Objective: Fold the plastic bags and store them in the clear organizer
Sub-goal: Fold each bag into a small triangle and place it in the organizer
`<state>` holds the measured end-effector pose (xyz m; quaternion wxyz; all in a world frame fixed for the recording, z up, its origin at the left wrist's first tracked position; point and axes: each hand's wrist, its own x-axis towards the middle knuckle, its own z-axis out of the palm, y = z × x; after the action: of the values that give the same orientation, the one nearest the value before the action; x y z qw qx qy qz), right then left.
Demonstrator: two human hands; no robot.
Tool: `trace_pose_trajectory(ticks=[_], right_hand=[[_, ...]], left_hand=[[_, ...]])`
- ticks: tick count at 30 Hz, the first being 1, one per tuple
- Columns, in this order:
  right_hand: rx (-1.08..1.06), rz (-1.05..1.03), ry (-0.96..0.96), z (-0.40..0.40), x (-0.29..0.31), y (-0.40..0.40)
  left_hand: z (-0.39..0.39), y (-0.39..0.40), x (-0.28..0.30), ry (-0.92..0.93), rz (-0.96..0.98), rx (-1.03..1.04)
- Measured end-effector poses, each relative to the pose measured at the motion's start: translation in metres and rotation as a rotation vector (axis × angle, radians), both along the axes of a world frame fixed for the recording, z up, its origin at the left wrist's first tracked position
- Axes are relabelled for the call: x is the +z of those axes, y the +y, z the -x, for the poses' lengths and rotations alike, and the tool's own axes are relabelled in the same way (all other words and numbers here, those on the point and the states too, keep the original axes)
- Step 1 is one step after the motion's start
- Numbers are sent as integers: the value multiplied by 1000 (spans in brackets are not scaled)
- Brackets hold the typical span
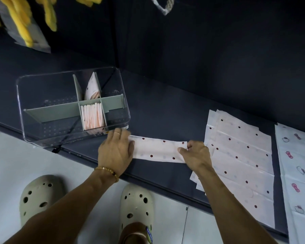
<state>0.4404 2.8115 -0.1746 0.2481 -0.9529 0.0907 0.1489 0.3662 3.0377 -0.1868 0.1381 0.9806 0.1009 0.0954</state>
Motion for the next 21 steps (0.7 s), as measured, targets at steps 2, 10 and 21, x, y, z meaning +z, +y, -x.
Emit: trace_pose_trajectory(ticks=[2, 10, 21], right_hand=[[10, 13, -1, -1, -1, -1], [142, 301, -152, 11, 11, 10], [674, 173, -278, 59, -36, 74]], left_hand=[[4, -1, -7, -41, -23, -258], [-3, 6, -29, 237, -66, -492], [4, 8, -25, 222, -87, -531]])
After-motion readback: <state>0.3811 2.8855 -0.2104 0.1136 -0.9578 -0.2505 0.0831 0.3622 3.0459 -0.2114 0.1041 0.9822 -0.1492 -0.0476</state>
